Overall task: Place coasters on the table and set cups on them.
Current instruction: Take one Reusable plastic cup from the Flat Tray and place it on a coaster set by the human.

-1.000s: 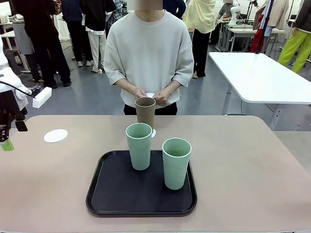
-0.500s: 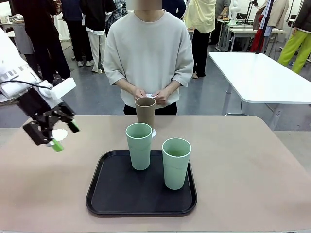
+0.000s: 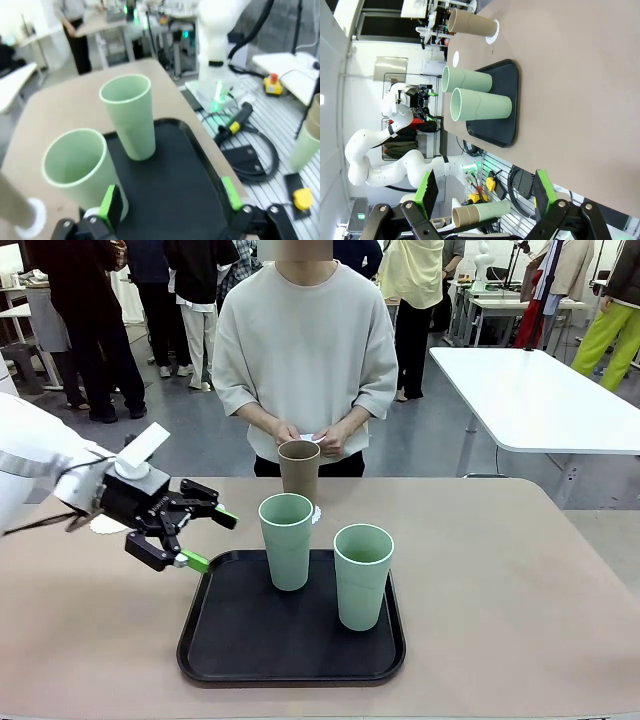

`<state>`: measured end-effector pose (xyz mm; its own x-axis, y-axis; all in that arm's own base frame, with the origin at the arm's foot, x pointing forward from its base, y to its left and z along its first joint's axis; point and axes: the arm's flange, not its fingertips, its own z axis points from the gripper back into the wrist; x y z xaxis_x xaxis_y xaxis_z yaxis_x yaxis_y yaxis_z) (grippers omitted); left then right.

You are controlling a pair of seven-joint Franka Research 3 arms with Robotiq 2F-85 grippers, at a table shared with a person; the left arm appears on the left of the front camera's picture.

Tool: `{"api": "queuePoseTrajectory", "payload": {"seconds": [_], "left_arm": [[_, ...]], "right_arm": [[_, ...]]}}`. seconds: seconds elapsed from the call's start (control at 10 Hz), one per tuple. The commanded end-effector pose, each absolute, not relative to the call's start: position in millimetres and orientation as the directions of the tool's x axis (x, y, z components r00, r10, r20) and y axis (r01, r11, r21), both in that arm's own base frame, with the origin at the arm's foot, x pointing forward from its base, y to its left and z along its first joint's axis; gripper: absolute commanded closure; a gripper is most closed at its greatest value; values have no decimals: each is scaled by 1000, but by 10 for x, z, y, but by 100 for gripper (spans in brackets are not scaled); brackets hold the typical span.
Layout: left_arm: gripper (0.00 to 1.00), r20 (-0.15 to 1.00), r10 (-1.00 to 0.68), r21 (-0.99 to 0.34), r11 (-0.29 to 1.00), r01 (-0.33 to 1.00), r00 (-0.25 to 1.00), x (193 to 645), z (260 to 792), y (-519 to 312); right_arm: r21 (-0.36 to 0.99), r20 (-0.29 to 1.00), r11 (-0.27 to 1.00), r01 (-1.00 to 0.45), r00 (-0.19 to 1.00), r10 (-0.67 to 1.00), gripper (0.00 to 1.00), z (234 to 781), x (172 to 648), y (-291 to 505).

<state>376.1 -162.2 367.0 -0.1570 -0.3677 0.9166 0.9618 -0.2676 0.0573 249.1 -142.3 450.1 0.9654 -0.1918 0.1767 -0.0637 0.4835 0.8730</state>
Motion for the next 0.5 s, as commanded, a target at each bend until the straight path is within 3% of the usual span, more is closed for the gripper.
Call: {"api": "queuePoseTrajectory", "payload": {"seconds": [0.0, 0.4], "left_arm": [[0, 925, -331, 101, -253, 962, -184, 3796, 3587, -1596], [0, 915, -367, 90, -212, 973, -165, 3689, 3837, -1363]], "right_arm": [[879, 186, 470, -76, 963, -193, 0, 4497, 2506, -1419], [879, 186, 470, -76, 963, -193, 0, 4497, 2506, -1419]]}}
